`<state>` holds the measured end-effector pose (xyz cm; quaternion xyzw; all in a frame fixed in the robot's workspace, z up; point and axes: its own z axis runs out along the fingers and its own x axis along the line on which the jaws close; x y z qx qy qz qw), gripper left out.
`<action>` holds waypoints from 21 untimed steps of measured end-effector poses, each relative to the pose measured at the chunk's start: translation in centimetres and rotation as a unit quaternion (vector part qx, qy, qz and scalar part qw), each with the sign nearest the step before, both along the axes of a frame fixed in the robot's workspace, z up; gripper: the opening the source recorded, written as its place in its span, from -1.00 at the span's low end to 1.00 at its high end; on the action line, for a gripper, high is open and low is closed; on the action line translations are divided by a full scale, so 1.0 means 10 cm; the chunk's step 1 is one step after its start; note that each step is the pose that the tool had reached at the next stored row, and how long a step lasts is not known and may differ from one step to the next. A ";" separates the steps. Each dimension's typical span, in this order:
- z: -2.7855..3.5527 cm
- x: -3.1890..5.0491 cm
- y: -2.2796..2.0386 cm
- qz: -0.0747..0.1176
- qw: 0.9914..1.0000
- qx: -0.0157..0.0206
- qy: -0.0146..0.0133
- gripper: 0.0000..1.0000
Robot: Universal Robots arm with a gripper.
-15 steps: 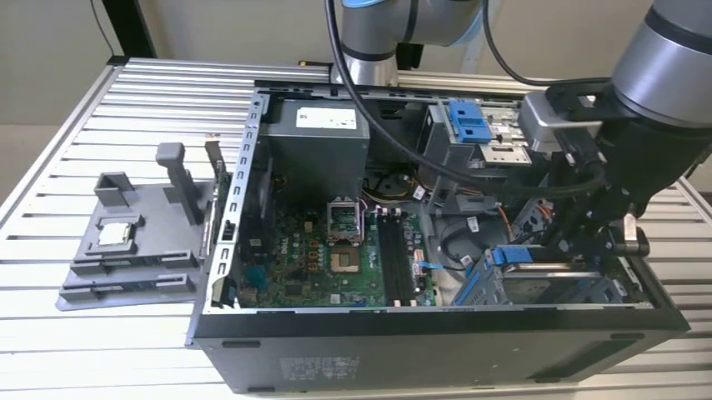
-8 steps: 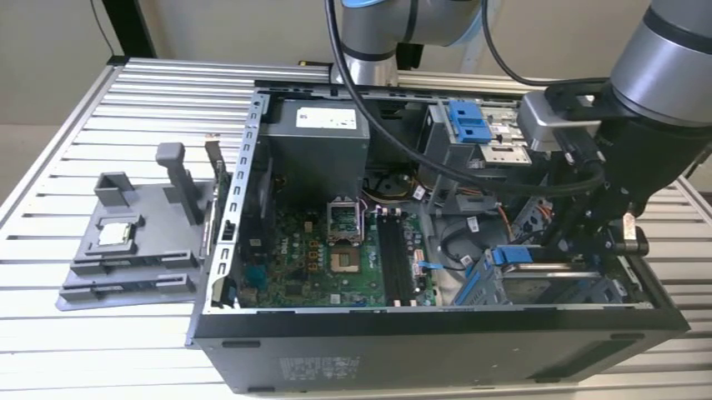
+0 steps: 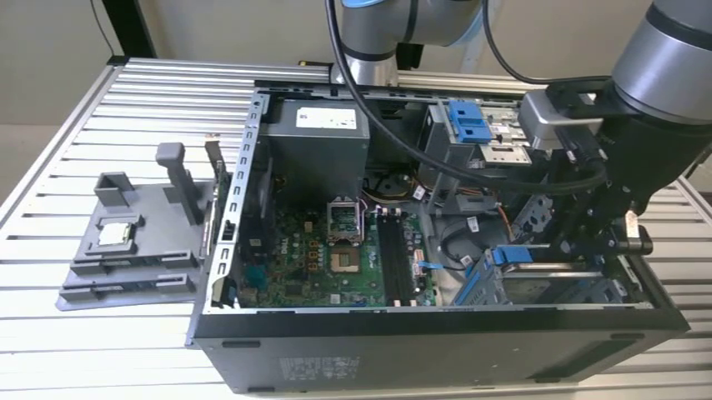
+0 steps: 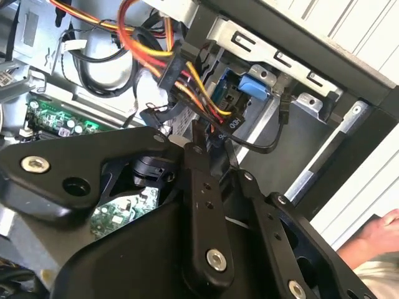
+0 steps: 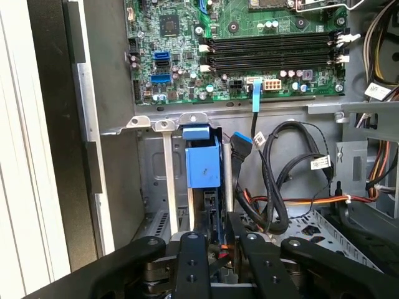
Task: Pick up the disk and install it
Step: 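Insert the first disk wire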
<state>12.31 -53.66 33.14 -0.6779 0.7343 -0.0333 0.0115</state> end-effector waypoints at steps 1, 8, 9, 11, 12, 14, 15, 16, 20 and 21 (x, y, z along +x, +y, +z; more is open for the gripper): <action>0.001 0.000 0.000 0.000 1.000 0.000 0.000 -1.00; 0.048 0.000 0.001 -0.010 1.000 0.001 0.000 -1.00; 0.050 0.000 0.000 -0.016 1.000 0.001 0.000 -1.00; 0.061 -0.005 0.002 -0.021 1.000 0.000 0.000 -1.00; 0.067 -0.011 0.002 -0.023 1.000 0.001 0.000 -1.00; 0.082 -0.024 0.006 -0.026 1.000 0.001 0.000 -1.00; 0.089 -0.024 0.011 -0.026 1.000 0.001 0.000 -1.00; 0.093 -0.024 0.013 -0.028 1.000 0.001 0.000 -1.00; 0.094 -0.028 0.015 -0.037 0.999 0.005 -0.002 -1.00; 0.094 -0.035 0.016 -0.039 0.999 0.006 -0.002 -1.00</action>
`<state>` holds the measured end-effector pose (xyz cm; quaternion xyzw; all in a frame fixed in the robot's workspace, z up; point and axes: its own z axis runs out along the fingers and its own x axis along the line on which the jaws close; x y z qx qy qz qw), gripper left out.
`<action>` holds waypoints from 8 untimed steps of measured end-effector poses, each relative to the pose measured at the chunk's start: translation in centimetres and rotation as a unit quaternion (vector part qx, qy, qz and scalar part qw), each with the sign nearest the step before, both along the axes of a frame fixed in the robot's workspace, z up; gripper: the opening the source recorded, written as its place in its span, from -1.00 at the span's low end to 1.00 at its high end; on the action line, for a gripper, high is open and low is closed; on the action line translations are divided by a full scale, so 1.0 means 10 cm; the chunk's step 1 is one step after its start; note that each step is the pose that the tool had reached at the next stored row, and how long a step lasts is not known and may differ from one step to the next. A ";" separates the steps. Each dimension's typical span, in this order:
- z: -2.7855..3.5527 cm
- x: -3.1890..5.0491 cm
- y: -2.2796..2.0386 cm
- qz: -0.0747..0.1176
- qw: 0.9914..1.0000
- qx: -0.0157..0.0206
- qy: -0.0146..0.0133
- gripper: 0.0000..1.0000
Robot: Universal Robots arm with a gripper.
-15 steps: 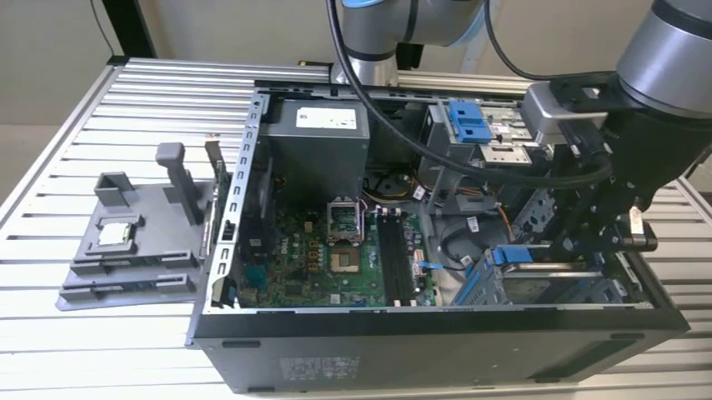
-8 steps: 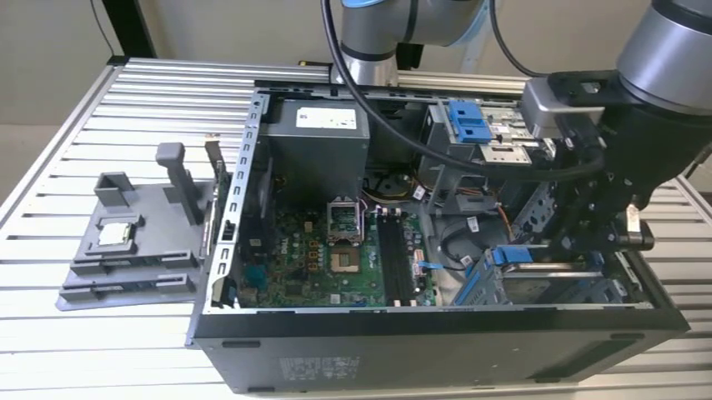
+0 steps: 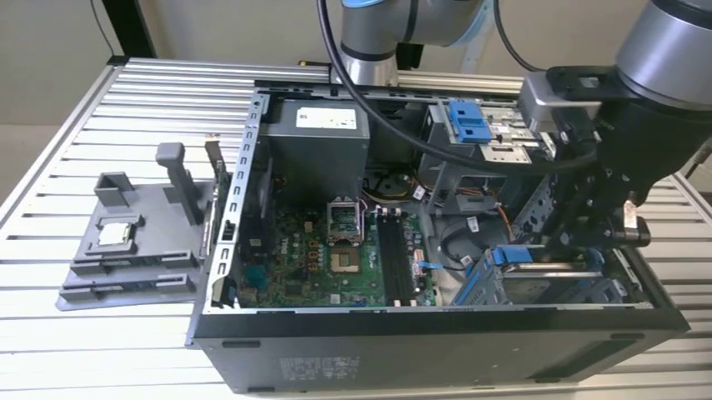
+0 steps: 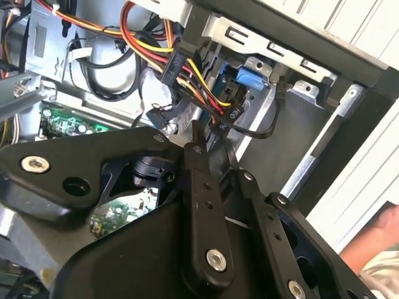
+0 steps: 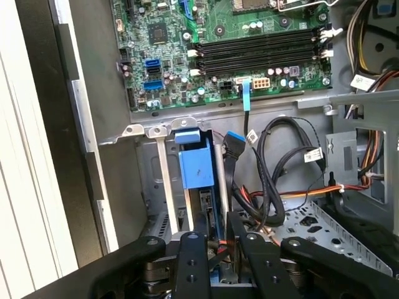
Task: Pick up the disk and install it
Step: 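Insert the first disk wire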
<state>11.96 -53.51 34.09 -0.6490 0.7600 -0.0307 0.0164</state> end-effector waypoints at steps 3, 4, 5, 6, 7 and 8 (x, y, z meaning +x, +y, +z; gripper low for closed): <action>0.002 -0.003 0.001 -0.011 1.000 0.002 0.000 -1.00; 0.002 -0.003 0.001 -0.015 1.000 0.003 0.000 -1.00; 0.002 -0.002 0.001 -0.019 1.000 0.003 0.000 -1.00; 0.003 -0.003 0.001 -0.024 1.000 0.003 0.000 -1.00; 0.003 -0.003 0.000 -0.030 1.000 0.003 0.000 -1.00; 0.003 -0.002 0.000 -0.036 0.999 0.003 0.000 -1.00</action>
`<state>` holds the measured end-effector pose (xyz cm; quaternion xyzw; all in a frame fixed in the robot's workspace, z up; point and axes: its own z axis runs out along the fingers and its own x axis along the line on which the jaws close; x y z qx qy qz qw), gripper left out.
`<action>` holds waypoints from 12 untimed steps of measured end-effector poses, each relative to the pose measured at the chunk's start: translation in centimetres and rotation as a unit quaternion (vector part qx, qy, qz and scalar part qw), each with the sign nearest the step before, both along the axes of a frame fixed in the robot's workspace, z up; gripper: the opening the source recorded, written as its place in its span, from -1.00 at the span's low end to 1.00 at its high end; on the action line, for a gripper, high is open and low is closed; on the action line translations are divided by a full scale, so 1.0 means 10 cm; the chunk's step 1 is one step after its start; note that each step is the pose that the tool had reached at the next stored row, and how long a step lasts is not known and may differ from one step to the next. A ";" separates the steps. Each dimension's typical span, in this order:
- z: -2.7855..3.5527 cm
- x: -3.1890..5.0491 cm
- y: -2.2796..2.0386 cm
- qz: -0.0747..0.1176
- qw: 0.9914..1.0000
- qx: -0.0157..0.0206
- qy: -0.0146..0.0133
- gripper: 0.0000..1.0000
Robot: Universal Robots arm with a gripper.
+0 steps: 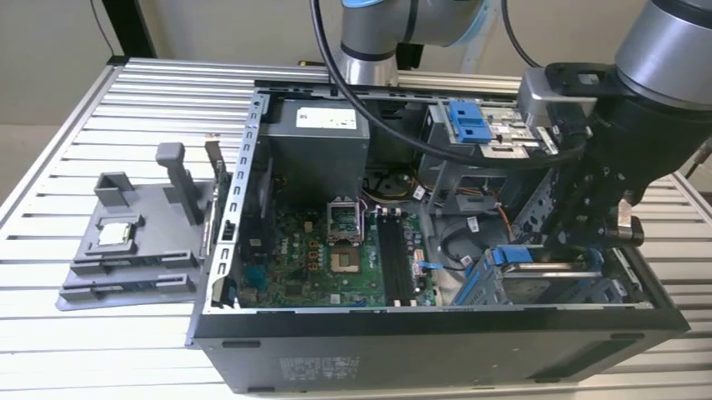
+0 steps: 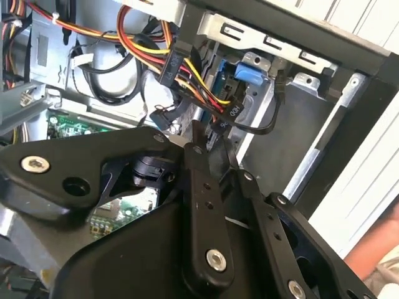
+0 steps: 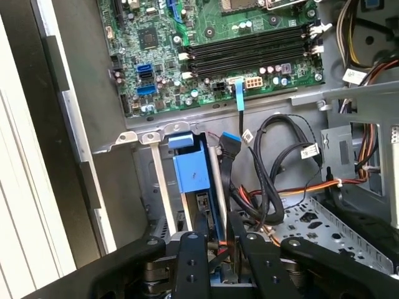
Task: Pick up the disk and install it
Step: 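Insert the first disk wire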
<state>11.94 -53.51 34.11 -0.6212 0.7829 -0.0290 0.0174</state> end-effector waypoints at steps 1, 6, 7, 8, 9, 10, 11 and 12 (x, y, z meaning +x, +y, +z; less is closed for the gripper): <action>0.000 0.000 0.000 -0.002 1.000 0.000 0.000 -1.00; -0.001 0.000 0.000 -0.002 1.000 0.000 0.000 1.00; 0.000 0.000 0.000 -0.002 1.000 0.000 0.000 1.00; -0.001 0.000 0.000 -0.002 1.000 0.000 0.000 1.00; -0.001 0.000 0.001 -0.003 1.000 0.000 0.000 1.00; 0.001 0.000 0.001 -0.003 1.000 0.001 0.000 1.00; 0.001 0.000 0.000 -0.003 1.000 0.003 0.000 1.00; 0.001 0.000 -0.002 -0.004 1.000 0.005 0.000 1.00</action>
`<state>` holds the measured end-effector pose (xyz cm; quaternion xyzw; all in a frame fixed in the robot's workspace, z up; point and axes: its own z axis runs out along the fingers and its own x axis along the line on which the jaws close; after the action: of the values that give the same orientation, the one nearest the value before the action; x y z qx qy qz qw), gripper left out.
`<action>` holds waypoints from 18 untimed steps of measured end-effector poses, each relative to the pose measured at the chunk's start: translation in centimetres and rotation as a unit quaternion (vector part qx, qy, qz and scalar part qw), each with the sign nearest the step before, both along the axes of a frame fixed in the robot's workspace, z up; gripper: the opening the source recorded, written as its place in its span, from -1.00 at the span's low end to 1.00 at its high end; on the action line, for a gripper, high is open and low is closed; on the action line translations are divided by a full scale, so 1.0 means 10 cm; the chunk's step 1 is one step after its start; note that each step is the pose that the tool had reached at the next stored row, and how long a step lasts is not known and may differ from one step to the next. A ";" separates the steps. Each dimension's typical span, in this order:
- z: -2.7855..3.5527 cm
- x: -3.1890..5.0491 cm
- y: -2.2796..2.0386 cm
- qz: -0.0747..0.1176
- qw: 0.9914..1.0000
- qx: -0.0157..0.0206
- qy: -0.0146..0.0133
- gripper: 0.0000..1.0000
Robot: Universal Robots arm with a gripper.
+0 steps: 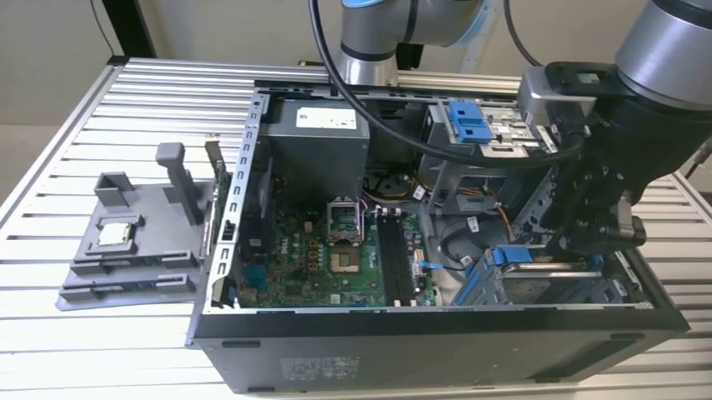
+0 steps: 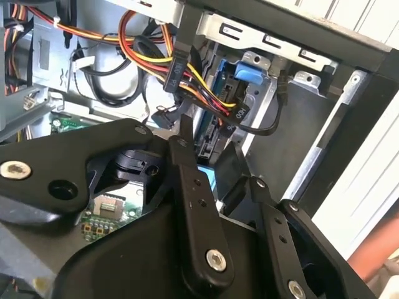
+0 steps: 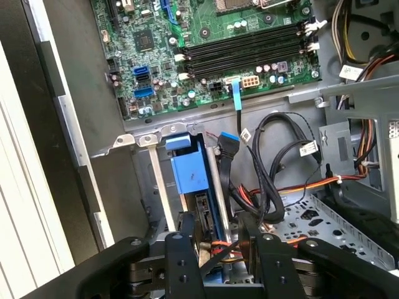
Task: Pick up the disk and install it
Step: 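Insert the first disk wire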
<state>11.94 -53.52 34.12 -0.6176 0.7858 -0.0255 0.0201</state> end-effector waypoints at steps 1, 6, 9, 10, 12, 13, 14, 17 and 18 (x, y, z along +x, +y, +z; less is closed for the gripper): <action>0.000 0.001 -0.001 -0.002 1.000 0.000 0.000 1.00; 0.000 0.003 -0.036 -0.009 1.000 0.001 0.000 1.00; 0.000 0.007 -0.084 -0.011 1.000 0.002 0.000 1.00; -0.001 0.009 -0.097 -0.011 1.000 0.002 0.000 1.00; -0.001 0.018 -0.109 -0.011 1.000 0.003 0.000 1.00; -0.003 0.018 -0.109 -0.011 1.000 0.003 0.000 1.00; -0.003 0.018 -0.109 -0.011 1.000 0.002 0.000 1.00; -0.025 0.019 -0.109 -0.011 1.000 0.003 0.000 1.00; -0.028 0.019 -0.109 -0.011 1.000 0.003 0.000 1.00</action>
<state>12.13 -54.62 33.84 -0.6086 0.7928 -0.0236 0.0213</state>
